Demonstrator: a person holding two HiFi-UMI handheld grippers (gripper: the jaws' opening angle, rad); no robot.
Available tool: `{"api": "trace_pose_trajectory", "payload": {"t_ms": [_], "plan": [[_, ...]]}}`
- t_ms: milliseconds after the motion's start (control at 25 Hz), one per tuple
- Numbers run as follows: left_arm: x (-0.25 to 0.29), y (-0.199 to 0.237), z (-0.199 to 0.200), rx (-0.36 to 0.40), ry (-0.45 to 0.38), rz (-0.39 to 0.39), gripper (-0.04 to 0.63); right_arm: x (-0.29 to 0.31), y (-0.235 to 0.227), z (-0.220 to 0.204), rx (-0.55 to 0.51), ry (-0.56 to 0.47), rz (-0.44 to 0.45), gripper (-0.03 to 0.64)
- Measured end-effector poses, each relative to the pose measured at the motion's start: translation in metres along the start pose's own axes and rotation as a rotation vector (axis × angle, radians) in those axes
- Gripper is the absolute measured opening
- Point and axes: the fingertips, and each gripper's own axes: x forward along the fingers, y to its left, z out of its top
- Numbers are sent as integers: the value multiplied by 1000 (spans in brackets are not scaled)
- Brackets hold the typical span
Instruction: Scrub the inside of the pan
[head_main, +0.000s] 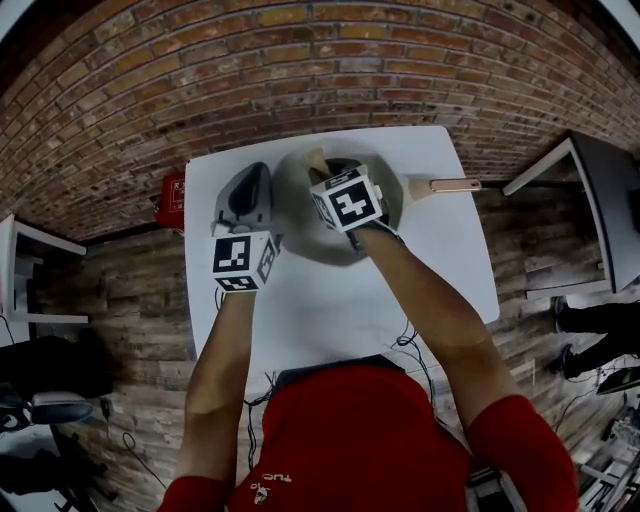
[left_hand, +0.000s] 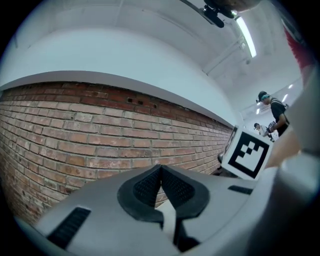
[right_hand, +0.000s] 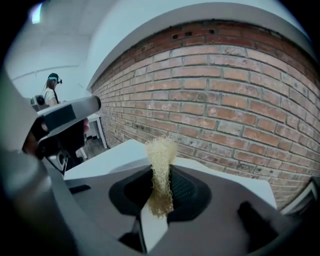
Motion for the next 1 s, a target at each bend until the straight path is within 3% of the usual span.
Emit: {"api": "trace_pose_trajectory", "payload": {"t_ms": [240,600,1000], "plan": [[10,10,-12,-18,12,-14,14,35,3,-20,9,128,6,87],[13,22,-27,-32,35,-14,14,71,10,-39,3,197,15,87],[17,21,-29,-37,35,-29,14,47,-60,-60,29,268,-158,86]]}}
